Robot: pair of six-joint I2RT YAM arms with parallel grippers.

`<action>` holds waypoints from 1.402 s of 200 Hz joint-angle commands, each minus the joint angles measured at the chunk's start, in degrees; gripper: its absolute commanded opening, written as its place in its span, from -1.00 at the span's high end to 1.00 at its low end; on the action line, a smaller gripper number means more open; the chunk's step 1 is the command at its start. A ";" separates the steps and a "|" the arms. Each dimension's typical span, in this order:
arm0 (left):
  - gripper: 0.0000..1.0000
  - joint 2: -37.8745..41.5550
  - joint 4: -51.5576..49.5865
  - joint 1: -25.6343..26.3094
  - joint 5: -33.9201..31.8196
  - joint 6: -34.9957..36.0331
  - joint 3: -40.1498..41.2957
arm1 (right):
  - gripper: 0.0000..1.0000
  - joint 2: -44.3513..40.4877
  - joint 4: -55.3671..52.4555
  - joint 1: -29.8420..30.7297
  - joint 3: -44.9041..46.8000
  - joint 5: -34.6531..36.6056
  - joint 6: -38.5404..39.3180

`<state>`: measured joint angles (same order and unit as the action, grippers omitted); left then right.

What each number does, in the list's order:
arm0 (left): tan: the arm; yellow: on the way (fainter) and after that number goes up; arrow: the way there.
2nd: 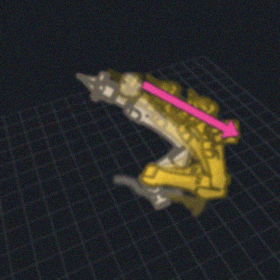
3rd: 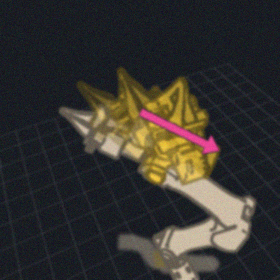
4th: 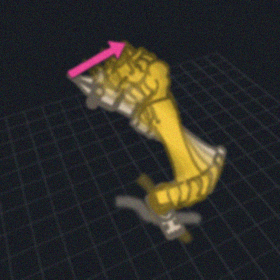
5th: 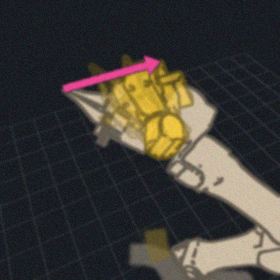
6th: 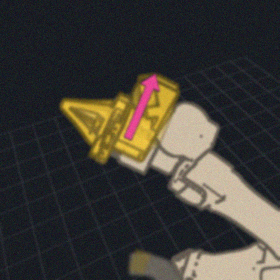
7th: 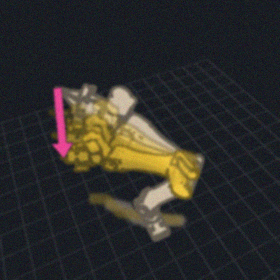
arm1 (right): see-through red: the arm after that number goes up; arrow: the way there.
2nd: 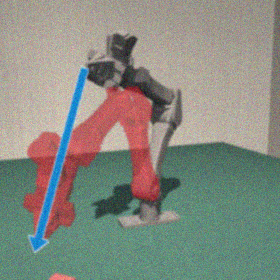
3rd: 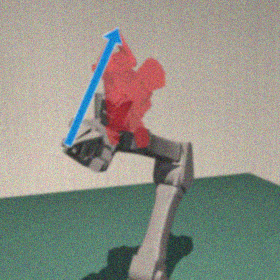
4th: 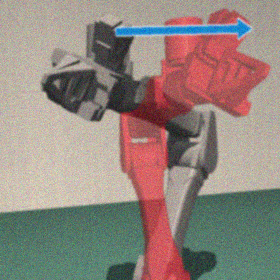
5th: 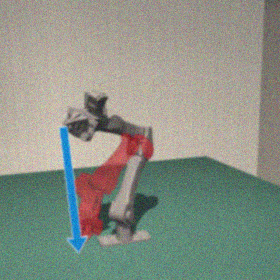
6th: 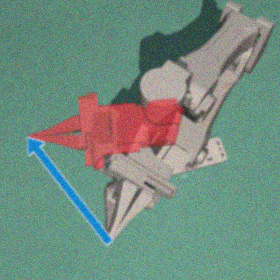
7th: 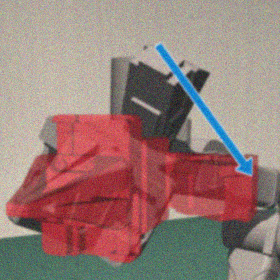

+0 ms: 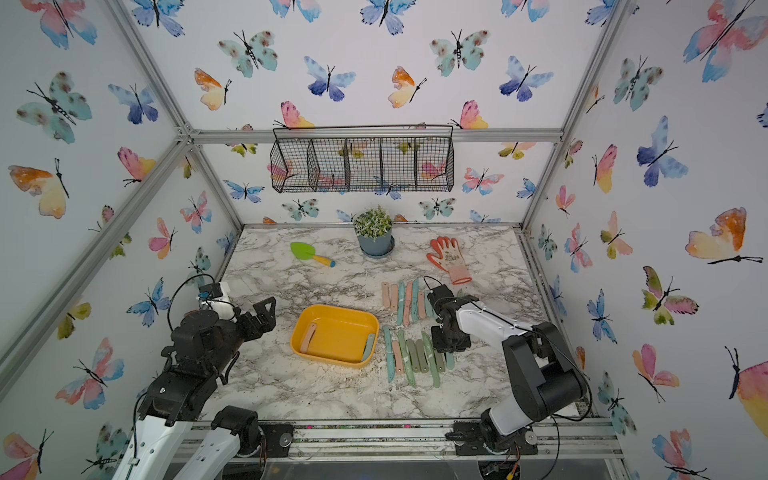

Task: Take the fruit knife out of the storage box
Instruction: Place the fruit knife at the center of the board, then pick up the fruit knife from the storage box.

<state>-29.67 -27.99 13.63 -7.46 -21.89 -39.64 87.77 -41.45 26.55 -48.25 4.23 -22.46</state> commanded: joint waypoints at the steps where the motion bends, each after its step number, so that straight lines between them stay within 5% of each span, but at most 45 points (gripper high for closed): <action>1: -0.97 -0.21 0.57 0.26 -0.89 0.18 -0.44 | 0.27 -4.87 -4.50 -0.22 -3.83 1.74 -0.55; 33: -0.97 -0.39 0.66 0.18 -1.08 0.09 -0.44 | 0.11 -13.22 -3.06 1.05 -11.13 -4.68 3.65; 78: -0.97 -0.48 0.27 0.17 -2.71 -0.15 -0.53 | 0.03 -13.85 11.15 12.34 -15.24 -13.74 8.76; 124: -0.97 -0.83 0.07 0.04 -3.47 -0.32 -0.64 | -0.03 5.17 3.69 25.60 -28.27 -12.71 19.88; 169: -0.97 -0.82 -1.03 -0.31 -7.75 -2.06 -0.97 | -0.07 26.06 -5.55 31.93 -46.47 -8.78 25.53; 212: -0.97 -0.83 -2.07 -0.88 -11.17 -3.55 -1.32 | -0.07 38.40 -2.11 32.17 -59.31 -12.96 14.45; 280: -0.97 -0.56 -2.07 -1.23 -11.19 -3.54 -1.32 | -0.10 44.80 5.24 33.39 -62.17 -17.86 -0.42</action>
<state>-30.44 -29.80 12.80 -17.43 -25.02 -39.64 129.29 -37.93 59.11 -108.16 -11.70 -17.17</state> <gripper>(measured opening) 0.985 0.539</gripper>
